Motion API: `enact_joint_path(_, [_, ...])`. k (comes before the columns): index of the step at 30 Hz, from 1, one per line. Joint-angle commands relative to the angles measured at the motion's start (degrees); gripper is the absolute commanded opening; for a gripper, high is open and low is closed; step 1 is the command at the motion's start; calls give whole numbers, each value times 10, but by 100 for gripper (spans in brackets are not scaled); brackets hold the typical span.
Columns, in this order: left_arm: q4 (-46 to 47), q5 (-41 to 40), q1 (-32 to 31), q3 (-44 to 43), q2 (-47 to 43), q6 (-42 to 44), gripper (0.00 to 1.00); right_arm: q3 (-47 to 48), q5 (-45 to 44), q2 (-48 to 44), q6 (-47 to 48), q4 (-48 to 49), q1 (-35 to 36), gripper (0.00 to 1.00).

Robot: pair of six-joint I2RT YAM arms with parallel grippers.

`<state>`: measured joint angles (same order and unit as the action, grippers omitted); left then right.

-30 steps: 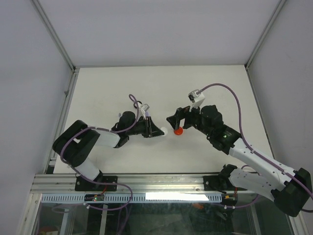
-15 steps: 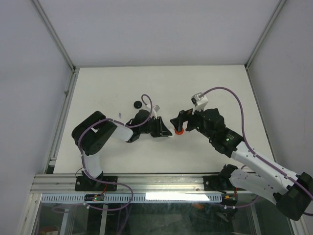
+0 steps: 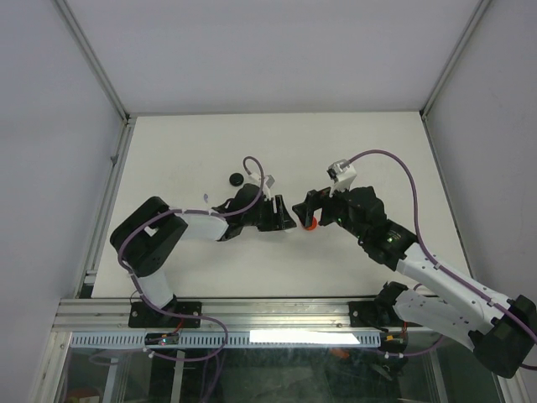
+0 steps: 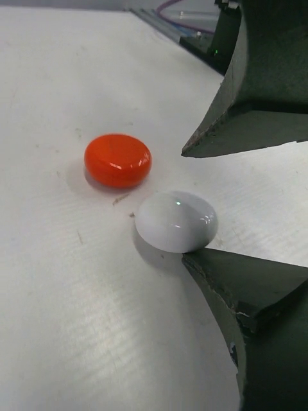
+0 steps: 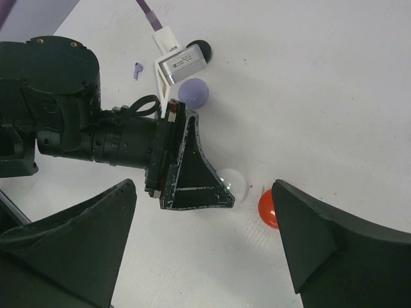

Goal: Insert the wireless bluetooth earbuds into the charging case
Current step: Place the charging case at the center of the board.

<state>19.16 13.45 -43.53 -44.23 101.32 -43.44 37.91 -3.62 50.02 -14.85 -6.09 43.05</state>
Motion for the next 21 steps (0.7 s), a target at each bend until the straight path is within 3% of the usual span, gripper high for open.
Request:
enact_joint_path(1, [-102,-81,-2,-9,-55,56,61,8,-2,-3,9,26,2,90])
enact_joint_path(6, [-160,-127,-1,-29,-100,102,63,4,-8,-4,11,24,2,90])
enact_joint_path(21, [-105,-25,-17,-64,-25,80,58,-4,-1,-12,4,30,2,90])
